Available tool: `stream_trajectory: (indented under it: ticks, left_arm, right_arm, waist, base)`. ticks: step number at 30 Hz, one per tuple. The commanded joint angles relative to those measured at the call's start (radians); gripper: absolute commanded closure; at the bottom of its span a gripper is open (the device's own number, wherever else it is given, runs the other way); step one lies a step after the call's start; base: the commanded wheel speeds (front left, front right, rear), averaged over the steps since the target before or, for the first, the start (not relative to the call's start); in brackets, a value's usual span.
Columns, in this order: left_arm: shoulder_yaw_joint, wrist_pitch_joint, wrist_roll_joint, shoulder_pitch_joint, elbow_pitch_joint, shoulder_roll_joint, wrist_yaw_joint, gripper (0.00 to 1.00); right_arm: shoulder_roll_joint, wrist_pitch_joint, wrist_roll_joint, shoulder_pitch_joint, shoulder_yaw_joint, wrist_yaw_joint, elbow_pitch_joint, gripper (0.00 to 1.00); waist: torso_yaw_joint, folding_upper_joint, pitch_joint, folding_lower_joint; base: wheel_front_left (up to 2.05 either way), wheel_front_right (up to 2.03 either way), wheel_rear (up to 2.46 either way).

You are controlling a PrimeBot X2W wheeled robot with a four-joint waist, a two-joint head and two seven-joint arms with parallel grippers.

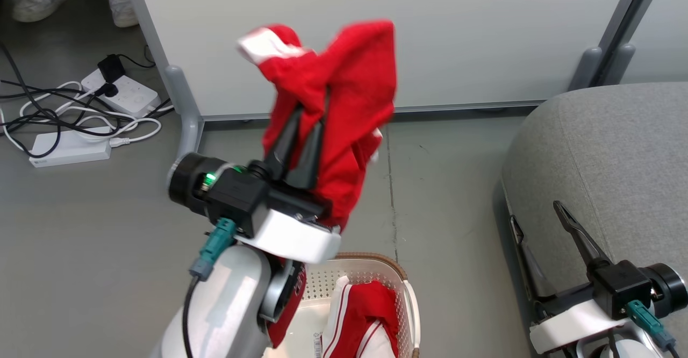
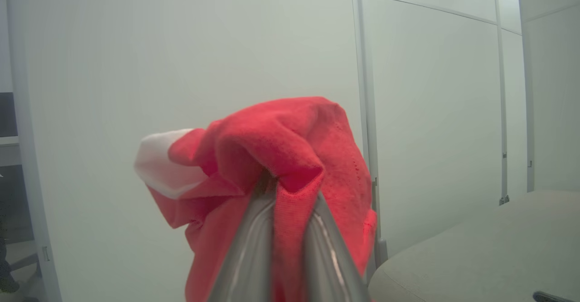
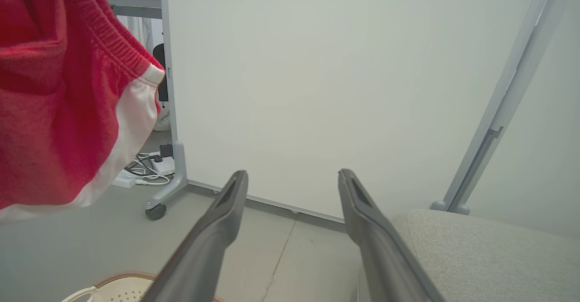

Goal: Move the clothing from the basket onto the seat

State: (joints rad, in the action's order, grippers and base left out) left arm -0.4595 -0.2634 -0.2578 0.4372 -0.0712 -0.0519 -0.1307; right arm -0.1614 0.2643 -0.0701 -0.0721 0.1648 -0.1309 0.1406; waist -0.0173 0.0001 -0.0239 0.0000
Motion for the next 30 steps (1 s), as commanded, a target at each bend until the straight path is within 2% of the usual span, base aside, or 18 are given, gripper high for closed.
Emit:
stream_trajectory:
  ticks: [1, 6, 13, 30]
  left_arm:
    - [-0.019, -0.001, -0.003, -0.012, -0.018, -0.002, 0.019, 1.0]
    - [-0.078, -0.001, -0.031, -0.016, -0.042, 0.0, 0.036, 1.0]
    - [-0.138, -0.001, -0.047, 0.015, -0.053, -0.001, 0.023, 1.0]
    - [-0.131, -0.001, -0.045, 0.021, -0.038, 0.0, 0.013, 1.0]
  right_arm:
    - [-0.005, 0.0, -0.006, 0.0, 0.002, 0.0, -0.005, 0.0]
    - [-0.007, 0.0, -0.009, -0.007, 0.009, 0.0, -0.008, 0.0]
    - [-0.005, 0.0, -0.009, -0.008, 0.008, 0.0, -0.01, 0.0]
    - [0.003, 0.0, -0.017, -0.008, -0.004, 0.0, -0.005, 0.0]
  waist:
    - [0.007, -0.0001, -0.001, 0.0]
    - [0.021, -0.0001, -0.002, 0.0]
    - [0.04, -0.0001, -0.01, 0.0]
    - [0.054, -0.0001, -0.008, 0.0]
  base:
    - [0.0, 0.0, 0.0]
    - [0.0, 0.0, 0.0]
    - [0.0, 0.0, 0.0]
    - [0.0, 0.0, 0.0]
